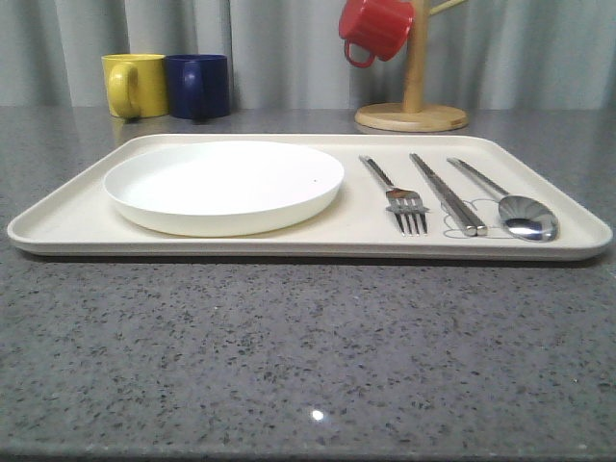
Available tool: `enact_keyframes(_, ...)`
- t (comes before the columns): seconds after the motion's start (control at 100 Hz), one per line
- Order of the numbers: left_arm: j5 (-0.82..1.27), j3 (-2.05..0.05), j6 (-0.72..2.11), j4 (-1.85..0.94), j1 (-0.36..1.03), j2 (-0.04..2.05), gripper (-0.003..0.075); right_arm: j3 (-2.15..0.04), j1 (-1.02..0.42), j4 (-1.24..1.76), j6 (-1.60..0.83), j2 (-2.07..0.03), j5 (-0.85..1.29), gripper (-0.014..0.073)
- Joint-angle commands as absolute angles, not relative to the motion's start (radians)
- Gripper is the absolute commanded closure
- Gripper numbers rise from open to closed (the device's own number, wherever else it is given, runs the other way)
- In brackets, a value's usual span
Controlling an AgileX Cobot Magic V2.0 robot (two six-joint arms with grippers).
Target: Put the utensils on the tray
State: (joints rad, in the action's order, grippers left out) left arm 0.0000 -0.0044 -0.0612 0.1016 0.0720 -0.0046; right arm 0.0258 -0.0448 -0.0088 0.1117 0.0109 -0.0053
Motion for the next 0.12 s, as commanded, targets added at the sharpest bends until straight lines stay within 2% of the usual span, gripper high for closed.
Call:
enact_keyframes(0.0, -0.089, 0.039, -0.071, 0.102, 0.069, -0.038, 0.0738, 0.010, -0.040, -0.015, 0.103, 0.028, -0.090, 0.0662)
enact_keyframes(0.11, -0.089, 0.039, -0.071, 0.102, 0.069, -0.038, 0.0738, 0.010, -0.040, -0.015, 0.103, 0.028, -0.090, 0.0662)
